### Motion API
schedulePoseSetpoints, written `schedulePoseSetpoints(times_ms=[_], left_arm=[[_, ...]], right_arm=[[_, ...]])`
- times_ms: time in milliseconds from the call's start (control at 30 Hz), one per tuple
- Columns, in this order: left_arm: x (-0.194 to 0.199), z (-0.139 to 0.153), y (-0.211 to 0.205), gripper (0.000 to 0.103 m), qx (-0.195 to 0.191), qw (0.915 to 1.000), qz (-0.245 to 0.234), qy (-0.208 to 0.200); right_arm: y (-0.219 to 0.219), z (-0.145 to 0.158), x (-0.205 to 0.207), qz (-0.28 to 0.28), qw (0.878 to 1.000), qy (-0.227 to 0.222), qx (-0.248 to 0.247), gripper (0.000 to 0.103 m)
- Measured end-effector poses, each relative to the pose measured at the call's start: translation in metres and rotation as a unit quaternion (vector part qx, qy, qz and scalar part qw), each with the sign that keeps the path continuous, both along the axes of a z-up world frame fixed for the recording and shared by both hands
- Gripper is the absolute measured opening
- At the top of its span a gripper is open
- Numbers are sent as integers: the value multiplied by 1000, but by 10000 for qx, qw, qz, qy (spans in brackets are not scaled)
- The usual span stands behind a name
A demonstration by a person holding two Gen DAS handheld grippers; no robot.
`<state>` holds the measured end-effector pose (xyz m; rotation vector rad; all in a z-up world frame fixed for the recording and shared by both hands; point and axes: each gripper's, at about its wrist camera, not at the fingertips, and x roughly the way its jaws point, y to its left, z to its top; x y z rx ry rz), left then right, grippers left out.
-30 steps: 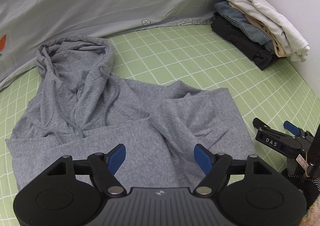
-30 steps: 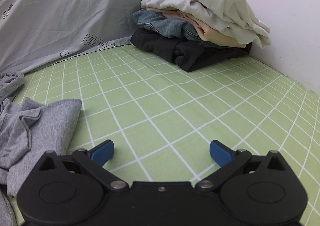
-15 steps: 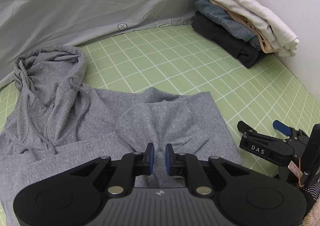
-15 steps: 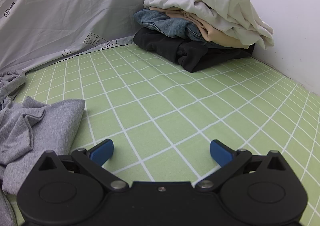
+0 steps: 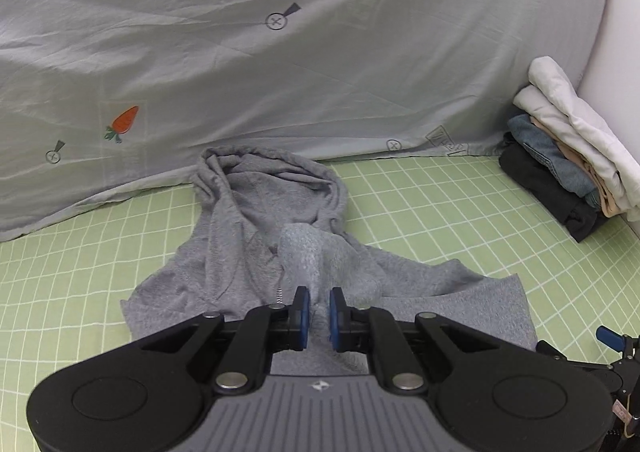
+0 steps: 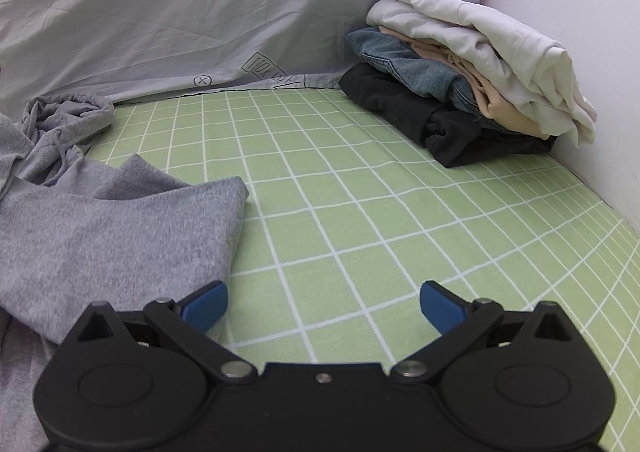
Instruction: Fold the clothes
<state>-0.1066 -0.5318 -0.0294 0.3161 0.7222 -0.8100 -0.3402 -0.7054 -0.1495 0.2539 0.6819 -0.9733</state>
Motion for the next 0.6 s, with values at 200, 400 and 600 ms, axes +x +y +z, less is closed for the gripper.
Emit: schedulePoseSetpoints(times_ms=[200, 400, 600], left_arm=[[34, -4, 51, 11, -46, 9967, 801, 135], [59, -5, 90, 11, -178, 9935, 1110, 193], [79, -4, 123, 11, -295, 9924, 1190, 120]], right_arm=[[27, 16, 16, 432, 9989, 82, -149, 103], [58, 27, 30, 732, 9971, 131, -145, 103], [93, 28, 45, 893, 9952, 324, -214, 103]])
